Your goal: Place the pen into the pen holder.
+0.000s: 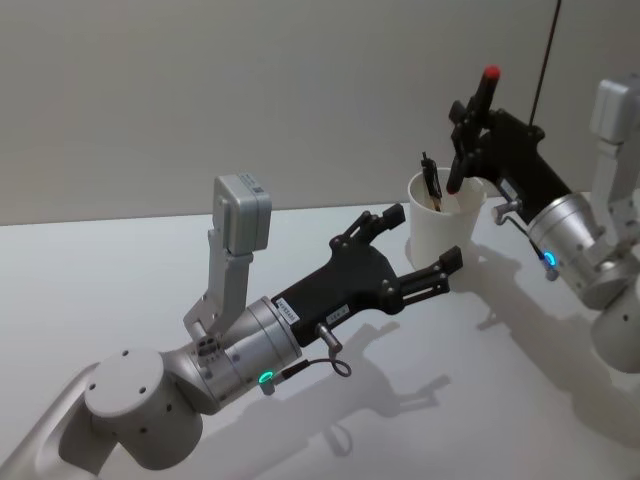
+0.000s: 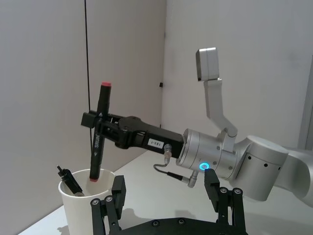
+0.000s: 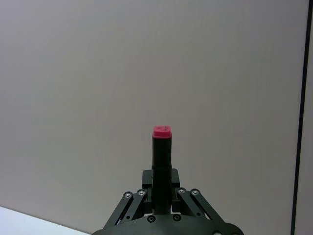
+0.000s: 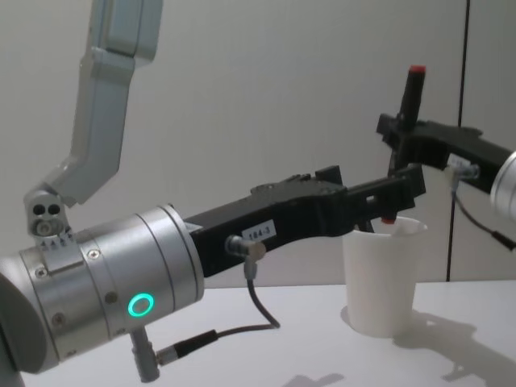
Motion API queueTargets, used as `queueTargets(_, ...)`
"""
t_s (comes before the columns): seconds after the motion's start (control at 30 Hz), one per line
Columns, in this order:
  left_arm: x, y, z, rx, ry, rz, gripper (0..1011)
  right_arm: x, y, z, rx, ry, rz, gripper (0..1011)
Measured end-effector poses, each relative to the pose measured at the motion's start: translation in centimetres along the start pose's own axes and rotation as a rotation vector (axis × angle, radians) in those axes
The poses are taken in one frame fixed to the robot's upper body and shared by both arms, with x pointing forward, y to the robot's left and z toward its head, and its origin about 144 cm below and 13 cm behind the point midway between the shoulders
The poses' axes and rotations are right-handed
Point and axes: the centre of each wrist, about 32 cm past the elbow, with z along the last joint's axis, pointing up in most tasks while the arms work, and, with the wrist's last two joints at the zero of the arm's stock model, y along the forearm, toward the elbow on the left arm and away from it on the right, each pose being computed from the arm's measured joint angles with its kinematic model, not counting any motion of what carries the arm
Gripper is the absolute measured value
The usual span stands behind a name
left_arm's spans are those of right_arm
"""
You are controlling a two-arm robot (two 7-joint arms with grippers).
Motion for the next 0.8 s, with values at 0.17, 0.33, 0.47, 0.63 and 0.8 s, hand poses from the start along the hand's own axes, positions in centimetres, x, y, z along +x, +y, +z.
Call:
queueTargets(0.17, 0.0, 0.0, 0.0, 0.000, 0.000, 0.000, 1001, -0.2, 0.3, -0.7, -0.017, -0.005, 0.003, 185)
queueTargets(0.33, 0.0, 0.0, 0.0, 0.000, 0.000, 0.000, 1001, -0.4, 0.5, -1.1, -0.026, -0.008, 0.005, 270)
queueTargets(0.47, 0.0, 0.0, 0.0, 0.000, 0.000, 0.000, 1001, -0.5, 0.7, -1.4, -0.032, -0.010, 0.007, 387)
queueTargets(0.63, 0.0, 0.0, 0.0, 0.000, 0.000, 0.000, 1001, -0.6, 0.8, -1.6, -0.037, -0.012, 0.009, 544)
queueTargets(0.8, 0.0, 0.0, 0.0, 0.000, 0.000, 0.000, 1001, -0.7, 0.8, -1.7, -0.040, -0.013, 0.010, 700)
